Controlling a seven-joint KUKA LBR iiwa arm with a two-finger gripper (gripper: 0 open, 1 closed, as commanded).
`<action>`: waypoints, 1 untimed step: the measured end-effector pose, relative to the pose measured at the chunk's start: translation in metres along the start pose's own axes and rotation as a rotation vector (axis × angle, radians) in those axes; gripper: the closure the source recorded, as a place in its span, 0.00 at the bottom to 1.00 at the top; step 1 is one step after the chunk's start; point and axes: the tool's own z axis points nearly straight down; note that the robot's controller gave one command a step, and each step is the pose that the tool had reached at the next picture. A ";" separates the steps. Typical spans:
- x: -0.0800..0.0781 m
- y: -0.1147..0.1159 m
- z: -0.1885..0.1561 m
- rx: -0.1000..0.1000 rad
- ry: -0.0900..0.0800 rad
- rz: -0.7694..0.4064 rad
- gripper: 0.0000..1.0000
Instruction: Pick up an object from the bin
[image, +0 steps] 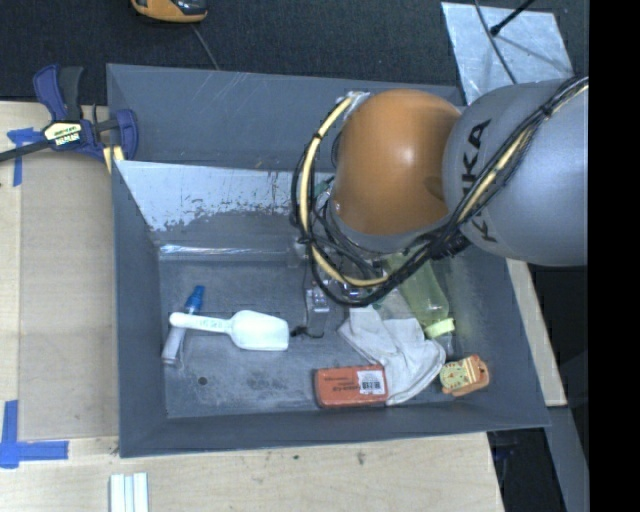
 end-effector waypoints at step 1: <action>-0.002 0.000 -0.005 -0.001 -0.009 0.003 0.00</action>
Offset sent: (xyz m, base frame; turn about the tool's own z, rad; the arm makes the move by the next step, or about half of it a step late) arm 0.0028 0.0394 -0.0894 -0.2072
